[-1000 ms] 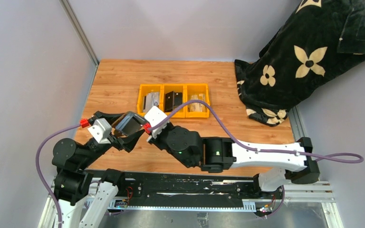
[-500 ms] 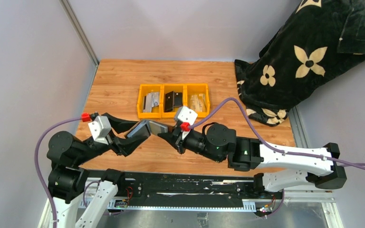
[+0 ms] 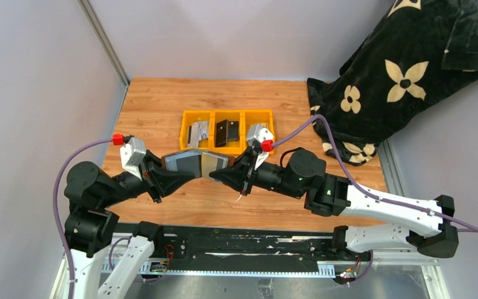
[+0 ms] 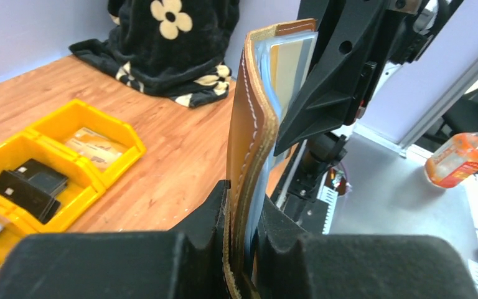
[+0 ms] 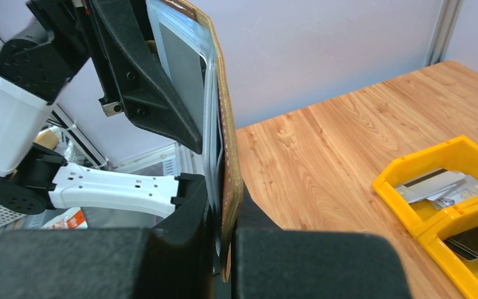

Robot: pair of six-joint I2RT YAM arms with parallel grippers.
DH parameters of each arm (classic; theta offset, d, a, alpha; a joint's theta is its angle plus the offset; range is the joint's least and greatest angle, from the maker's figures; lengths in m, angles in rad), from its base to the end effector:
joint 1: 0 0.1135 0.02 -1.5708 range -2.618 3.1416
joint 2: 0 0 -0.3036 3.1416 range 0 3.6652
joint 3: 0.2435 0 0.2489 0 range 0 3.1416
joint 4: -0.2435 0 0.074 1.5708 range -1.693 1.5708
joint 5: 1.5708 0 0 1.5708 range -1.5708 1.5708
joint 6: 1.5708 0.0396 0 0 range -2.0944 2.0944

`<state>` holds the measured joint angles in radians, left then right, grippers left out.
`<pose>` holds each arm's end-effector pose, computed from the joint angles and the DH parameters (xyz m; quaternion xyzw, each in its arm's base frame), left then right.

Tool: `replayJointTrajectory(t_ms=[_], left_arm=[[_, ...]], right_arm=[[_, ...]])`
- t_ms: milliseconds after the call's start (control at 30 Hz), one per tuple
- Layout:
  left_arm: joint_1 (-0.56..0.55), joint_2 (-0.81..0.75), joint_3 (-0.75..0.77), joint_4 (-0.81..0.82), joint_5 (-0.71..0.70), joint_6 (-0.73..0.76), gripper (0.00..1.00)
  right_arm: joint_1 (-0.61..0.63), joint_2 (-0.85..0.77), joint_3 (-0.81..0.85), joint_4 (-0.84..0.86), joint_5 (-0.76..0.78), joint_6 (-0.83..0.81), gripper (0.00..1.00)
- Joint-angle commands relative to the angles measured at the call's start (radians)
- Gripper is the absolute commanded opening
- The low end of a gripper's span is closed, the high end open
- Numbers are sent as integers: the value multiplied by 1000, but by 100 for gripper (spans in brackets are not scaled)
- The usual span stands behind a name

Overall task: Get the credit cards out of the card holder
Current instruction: Remove the credit card from the card holder.

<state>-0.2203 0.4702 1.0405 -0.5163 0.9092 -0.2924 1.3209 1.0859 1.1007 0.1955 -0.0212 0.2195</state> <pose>0.0112 -0.0345 0.4373 0.2963 0.6290 -0.4575 0.5543 0.0561 0.2233 0.4694 -0.3361 0.5317 0.5461 0.5533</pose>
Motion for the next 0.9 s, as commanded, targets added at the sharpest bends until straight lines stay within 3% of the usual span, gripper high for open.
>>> replayJointTrajectory(t_ms=[0, 67, 167, 333, 433, 733, 867], left_arm=[[-1, 38, 35, 95, 83, -120, 5], [-1, 54, 36, 94, 123, -145, 0], [-1, 81, 38, 79, 166, -172, 0], [0, 131, 77, 12, 182, -140, 0], [-1, 144, 91, -4, 177, -133, 0], [-1, 197, 123, -181, 45, 15, 0], [-1, 236, 124, -261, -41, 65, 0]], right_arm=[[-49, -16, -36, 50, -143, 91, 3], [-92, -15, -44, 58, -213, 138, 15], [-193, 2, -47, 73, -347, 237, 24], [-313, 2, -64, 76, -543, 287, 53], [-383, -12, -62, 6, -570, 284, 63], [-486, -175, -65, -124, -343, 232, 65], [-485, -169, -8, -106, -399, 311, 60]])
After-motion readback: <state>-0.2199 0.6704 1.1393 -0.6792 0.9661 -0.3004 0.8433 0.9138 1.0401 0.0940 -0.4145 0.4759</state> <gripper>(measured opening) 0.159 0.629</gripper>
